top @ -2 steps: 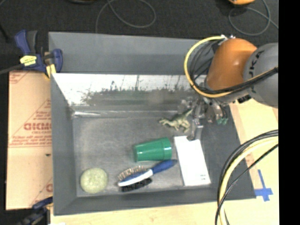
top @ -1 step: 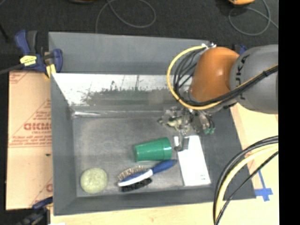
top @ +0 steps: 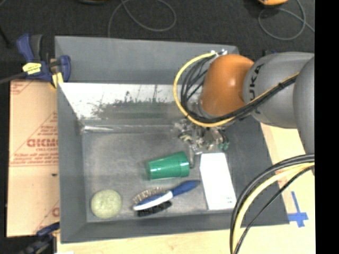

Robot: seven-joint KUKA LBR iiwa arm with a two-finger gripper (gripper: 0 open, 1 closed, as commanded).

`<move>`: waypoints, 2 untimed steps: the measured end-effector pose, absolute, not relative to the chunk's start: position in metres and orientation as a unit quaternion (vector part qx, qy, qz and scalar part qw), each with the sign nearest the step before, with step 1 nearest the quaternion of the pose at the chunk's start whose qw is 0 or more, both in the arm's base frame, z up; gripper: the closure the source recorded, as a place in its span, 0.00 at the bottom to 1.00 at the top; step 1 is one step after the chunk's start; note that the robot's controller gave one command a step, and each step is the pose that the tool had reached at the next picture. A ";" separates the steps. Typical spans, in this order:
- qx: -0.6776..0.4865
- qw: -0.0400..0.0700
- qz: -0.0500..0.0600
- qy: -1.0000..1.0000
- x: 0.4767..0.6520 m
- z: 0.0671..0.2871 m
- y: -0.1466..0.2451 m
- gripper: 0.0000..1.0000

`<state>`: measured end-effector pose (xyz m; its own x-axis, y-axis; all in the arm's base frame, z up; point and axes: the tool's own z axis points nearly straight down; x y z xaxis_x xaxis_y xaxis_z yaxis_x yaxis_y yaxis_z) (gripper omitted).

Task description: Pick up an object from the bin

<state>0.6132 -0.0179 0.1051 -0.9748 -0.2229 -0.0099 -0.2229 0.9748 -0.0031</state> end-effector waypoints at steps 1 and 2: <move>-0.134 0.005 -0.003 0.991 0.611 0.071 0.000 0.00; -0.208 0.002 0.000 0.978 0.571 0.071 -0.017 0.00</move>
Offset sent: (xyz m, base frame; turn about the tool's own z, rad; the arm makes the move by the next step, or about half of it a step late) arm -0.0508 -0.0085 -0.0351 -0.1991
